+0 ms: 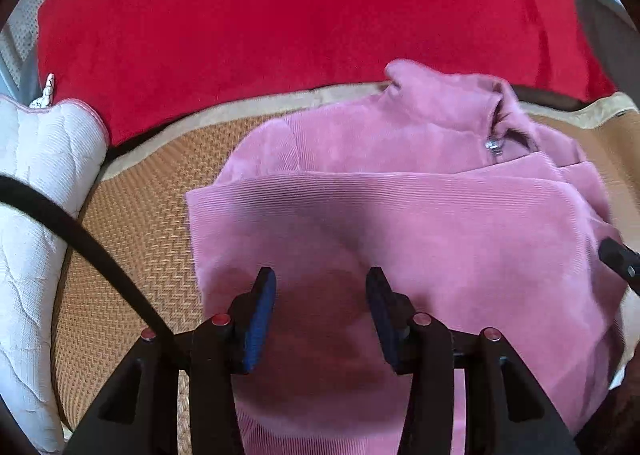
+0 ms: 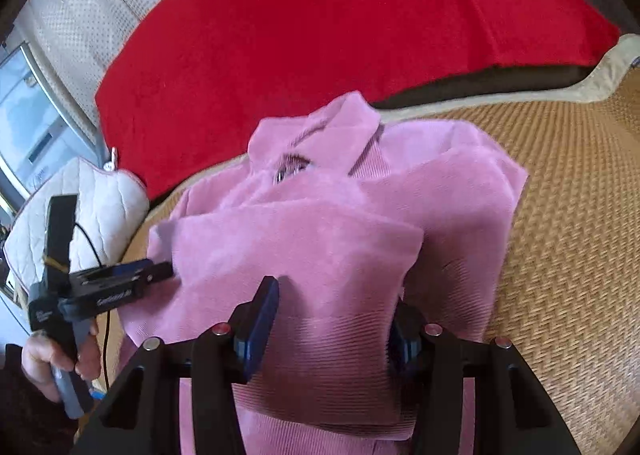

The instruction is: Fold large clothes

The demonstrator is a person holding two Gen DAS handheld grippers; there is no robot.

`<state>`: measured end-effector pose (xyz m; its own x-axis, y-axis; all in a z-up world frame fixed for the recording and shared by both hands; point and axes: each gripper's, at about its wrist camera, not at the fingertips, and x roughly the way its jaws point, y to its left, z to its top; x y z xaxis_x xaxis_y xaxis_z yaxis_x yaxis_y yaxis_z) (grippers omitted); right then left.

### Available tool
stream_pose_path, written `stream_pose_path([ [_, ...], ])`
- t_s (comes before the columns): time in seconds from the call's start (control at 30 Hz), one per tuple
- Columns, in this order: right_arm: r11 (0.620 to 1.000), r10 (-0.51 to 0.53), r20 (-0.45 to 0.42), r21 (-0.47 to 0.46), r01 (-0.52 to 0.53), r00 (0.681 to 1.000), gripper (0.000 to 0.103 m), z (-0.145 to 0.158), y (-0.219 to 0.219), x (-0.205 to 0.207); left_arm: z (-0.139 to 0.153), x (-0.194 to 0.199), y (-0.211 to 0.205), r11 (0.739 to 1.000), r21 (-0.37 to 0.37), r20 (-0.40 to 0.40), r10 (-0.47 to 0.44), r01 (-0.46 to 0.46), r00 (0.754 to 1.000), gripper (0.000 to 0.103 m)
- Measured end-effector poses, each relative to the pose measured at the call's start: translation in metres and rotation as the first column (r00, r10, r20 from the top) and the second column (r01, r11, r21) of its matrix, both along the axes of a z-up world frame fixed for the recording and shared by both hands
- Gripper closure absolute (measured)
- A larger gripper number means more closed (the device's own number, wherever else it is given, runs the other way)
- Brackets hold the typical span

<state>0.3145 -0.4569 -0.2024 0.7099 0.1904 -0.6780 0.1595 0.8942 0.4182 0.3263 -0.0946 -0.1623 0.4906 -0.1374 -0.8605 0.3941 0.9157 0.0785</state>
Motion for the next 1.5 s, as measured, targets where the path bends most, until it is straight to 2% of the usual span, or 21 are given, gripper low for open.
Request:
stream_pose_path([
  [0.13,1.0,0.022,-0.013,-0.005,-0.022,1.0,0.05,-0.002,0.003,0.001,-0.008,-0.015,0.0,1.0,0.004,-0.019,-0.015,0.015,1.0,0.055],
  [0.27,0.997,0.059,-0.067,-0.042,-0.062,0.996,0.05,-0.008,0.013,0.001,-0.027,-0.019,-0.004,0.997,0.062,-0.041,-0.038,0.04,0.998,0.055],
  [0.33,0.997,0.067,-0.065,-0.045,-0.069,0.996,0.049,-0.006,0.013,-0.003,-0.022,-0.022,-0.005,0.998,0.062,-0.031,-0.027,0.029,0.999,0.055],
  [0.47,0.998,0.057,-0.062,-0.034,-0.059,0.996,0.049,-0.002,0.004,-0.012,-0.007,-0.033,-0.004,0.999,0.015,-0.019,-0.037,0.037,0.999,0.055],
  [0.57,0.999,0.045,-0.056,-0.028,-0.046,0.997,0.049,0.002,-0.003,-0.021,0.002,-0.046,-0.001,0.999,0.01,0.03,-0.054,0.054,0.998,0.055],
  [0.63,0.999,0.041,-0.06,-0.032,-0.043,0.997,0.049,0.002,-0.005,-0.024,-0.005,-0.04,0.002,0.998,0.025,0.023,-0.05,0.049,0.999,0.055],
  [0.73,0.997,0.063,-0.118,-0.042,-0.068,0.991,0.049,-0.008,-0.005,-0.023,-0.029,-0.032,0.003,0.999,0.046,-0.051,-0.026,0.028,0.998,0.055],
  [0.77,0.995,0.073,-0.124,-0.056,-0.081,0.99,0.049,-0.01,-0.002,-0.023,-0.03,-0.033,0.003,0.998,0.051,-0.051,-0.024,0.027,0.998,0.055],
  [0.9,0.991,0.078,-0.086,-0.101,-0.086,0.993,0.049,-0.003,-0.001,-0.029,-0.016,-0.034,-0.001,0.998,0.05,-0.034,-0.044,0.045,0.998,0.055],
  [0.97,0.995,0.053,-0.06,-0.085,-0.058,0.997,0.049,0.0,-0.007,-0.03,-0.005,-0.03,-0.001,0.998,0.027,-0.023,-0.05,0.051,0.998,0.055],
  [1.1,0.999,-0.021,-0.028,-0.038,0.02,0.999,0.049,0.002,-0.023,-0.026,0.007,-0.009,-0.005,0.999,0.033,0.005,-0.026,0.026,1.0,0.054],
  [1.2,0.999,-0.037,-0.058,0.005,0.038,0.998,0.049,-0.006,-0.027,-0.018,-0.003,0.012,-0.007,1.0,0.028,-0.03,0.008,-0.008,1.0,0.053],
  [1.3,1.0,-0.019,-0.106,-0.018,0.017,0.994,0.049,-0.017,-0.02,-0.008,-0.021,0.026,-0.008,1.0,0.022,-0.09,0.024,-0.022,0.996,0.052],
  [1.4,0.998,-0.011,-0.1,-0.062,0.005,0.995,0.049,-0.016,-0.012,-0.007,-0.017,0.019,-0.008,1.0,0.03,-0.062,0.002,0.0,0.998,0.052],
  [1.5,0.999,-0.009,-0.092,-0.033,0.006,0.996,0.049,-0.015,-0.015,-0.009,-0.007,0.004,0.003,1.0,0.02,-0.044,-0.022,0.023,0.999,0.052],
])
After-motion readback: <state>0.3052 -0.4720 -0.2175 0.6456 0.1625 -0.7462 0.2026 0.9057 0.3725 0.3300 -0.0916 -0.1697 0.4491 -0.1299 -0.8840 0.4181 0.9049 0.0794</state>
